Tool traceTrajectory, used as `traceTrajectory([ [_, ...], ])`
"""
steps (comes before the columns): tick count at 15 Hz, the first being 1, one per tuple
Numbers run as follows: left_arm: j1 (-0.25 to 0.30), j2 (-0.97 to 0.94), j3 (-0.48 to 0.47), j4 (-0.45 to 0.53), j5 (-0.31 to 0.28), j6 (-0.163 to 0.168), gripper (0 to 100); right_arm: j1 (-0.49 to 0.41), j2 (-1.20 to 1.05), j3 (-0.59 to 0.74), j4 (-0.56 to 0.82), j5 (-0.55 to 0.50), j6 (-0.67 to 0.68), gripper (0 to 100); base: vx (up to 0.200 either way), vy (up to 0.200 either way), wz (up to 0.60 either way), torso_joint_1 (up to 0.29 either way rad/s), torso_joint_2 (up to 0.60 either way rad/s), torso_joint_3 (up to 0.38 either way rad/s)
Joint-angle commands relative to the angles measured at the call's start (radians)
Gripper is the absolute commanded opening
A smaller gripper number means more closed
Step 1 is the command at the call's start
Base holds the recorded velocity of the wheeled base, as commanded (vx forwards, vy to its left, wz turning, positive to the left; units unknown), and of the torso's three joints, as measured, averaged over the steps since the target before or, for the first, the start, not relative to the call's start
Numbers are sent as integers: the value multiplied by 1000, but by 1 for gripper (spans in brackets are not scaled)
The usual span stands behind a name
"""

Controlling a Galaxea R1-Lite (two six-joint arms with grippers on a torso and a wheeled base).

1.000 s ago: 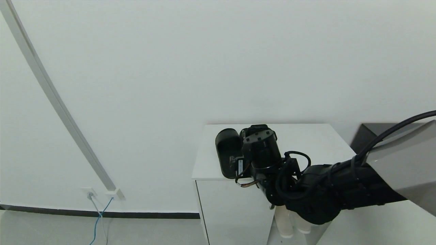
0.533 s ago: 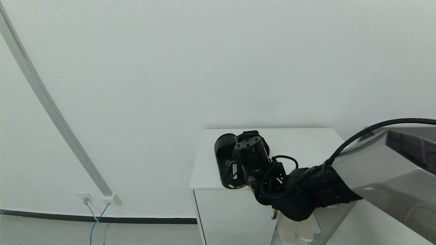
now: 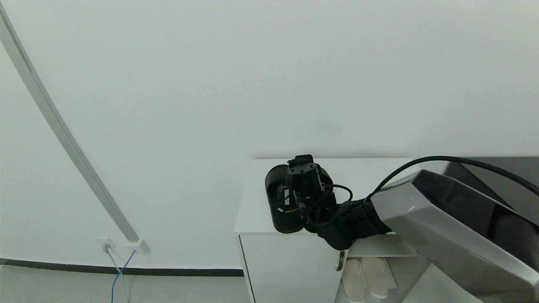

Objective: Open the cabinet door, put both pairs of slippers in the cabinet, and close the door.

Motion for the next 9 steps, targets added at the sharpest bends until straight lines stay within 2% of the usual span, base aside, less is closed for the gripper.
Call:
traceTrajectory([
  [1,1,0,0,0,0,0,0,-22,102,-111,1,-4,-16,100,0,0,0,0,0,0],
  [3,1,0,0,0,0,0,0,-43,132,-162,15,-4,-17,100,0,0,0,0,0,0],
  [4,1,0,0,0,0,0,0,-54,135,-179,15,-2,-16,0,0,0,0,0,0,0],
  [9,1,0,0,0,0,0,0,-66,133,-179,15,-2,-14,0,0,0,0,0,0,0],
])
